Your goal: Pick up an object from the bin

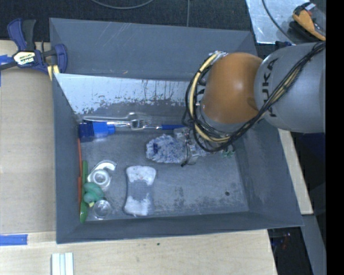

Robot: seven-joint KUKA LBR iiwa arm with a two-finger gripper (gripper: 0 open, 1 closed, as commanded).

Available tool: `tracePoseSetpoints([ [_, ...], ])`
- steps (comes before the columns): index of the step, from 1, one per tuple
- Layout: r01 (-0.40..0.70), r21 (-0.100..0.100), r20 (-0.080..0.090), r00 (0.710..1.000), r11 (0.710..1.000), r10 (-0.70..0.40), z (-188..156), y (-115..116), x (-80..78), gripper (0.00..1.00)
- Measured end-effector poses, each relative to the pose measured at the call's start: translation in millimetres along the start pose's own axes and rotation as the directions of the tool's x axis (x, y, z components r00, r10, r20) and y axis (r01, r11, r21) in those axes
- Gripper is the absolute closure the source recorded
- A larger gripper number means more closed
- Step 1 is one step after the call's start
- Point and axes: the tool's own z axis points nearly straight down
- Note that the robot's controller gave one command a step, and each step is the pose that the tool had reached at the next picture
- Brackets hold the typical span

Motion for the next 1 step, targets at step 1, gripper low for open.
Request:
tracePoseSetpoints([
  [1, -0.002, -0.003, -0.009, 1.0, 1.0, 0.002, -16.5, -0.5, -1.1, 1.0],
])
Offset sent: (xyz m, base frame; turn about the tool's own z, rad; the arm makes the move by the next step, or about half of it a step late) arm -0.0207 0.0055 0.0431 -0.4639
